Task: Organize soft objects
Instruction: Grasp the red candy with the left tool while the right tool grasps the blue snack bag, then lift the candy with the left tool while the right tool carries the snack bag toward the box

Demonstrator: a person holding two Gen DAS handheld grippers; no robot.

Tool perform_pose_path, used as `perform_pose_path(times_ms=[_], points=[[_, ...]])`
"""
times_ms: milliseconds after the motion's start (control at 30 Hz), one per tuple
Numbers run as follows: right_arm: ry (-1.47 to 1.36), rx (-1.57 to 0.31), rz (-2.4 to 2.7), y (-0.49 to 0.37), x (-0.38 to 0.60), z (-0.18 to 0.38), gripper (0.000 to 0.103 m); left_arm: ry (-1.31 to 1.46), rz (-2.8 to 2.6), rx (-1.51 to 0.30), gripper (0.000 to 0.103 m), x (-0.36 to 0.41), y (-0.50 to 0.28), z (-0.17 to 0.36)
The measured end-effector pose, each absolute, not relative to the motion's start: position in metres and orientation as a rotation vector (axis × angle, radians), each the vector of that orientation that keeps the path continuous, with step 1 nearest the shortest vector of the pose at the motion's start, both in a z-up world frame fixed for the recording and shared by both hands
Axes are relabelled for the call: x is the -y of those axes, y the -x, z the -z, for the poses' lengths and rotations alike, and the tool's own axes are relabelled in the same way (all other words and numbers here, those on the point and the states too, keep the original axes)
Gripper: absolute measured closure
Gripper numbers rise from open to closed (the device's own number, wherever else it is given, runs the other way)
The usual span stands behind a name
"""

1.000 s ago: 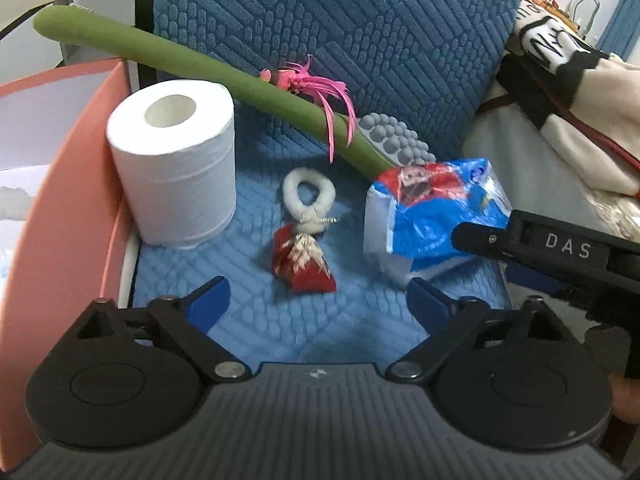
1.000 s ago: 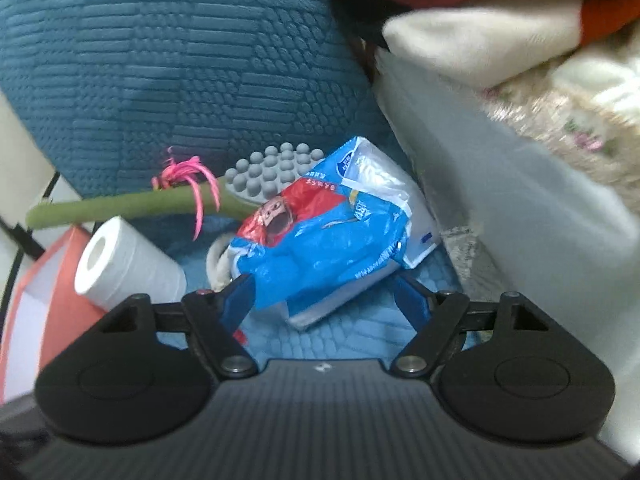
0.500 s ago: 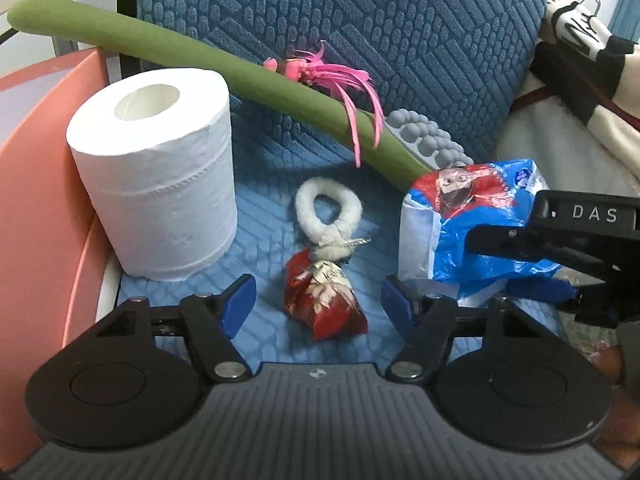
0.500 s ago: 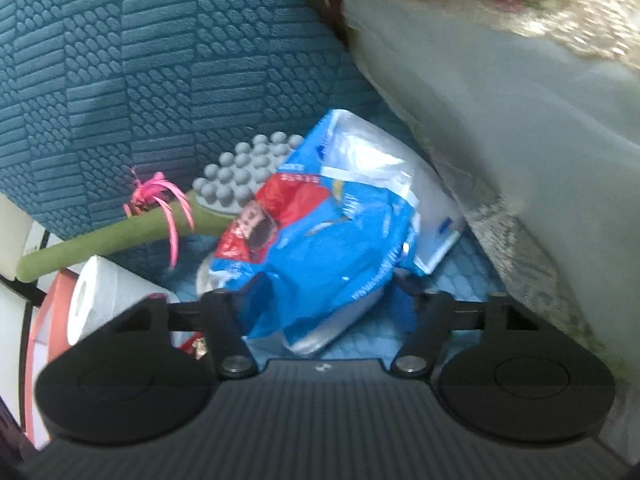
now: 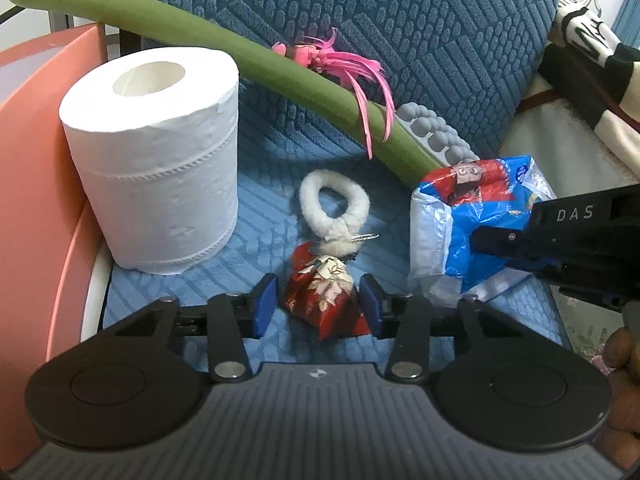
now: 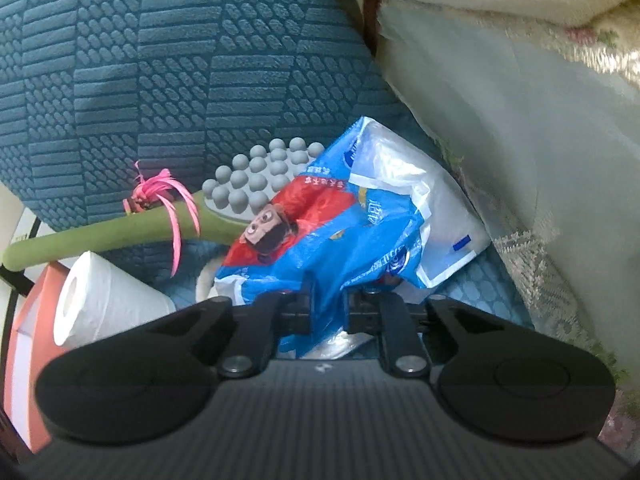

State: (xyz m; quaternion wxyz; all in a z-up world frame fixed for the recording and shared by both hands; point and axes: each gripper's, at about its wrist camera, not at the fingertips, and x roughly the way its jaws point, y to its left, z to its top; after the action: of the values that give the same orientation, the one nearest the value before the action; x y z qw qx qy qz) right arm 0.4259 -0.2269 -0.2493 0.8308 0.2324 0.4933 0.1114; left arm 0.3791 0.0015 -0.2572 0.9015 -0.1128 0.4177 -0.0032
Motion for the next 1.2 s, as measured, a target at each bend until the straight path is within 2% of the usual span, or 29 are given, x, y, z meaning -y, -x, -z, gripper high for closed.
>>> perform_pose_path(times_ms=[567, 1200], points=[[-0.383, -1.012, -0.218, -0.405, 0.234, 0.228, 0.096, 0.28, 0.023, -0.862, 0.06, -0.01, -0.361, 0.247], [-0.312, -1.019, -0.281, -0.346, 0.248, 0.189, 0.097, 0.239, 0.057, -0.866, 0.061, -0.015, -0.287, 0.22]])
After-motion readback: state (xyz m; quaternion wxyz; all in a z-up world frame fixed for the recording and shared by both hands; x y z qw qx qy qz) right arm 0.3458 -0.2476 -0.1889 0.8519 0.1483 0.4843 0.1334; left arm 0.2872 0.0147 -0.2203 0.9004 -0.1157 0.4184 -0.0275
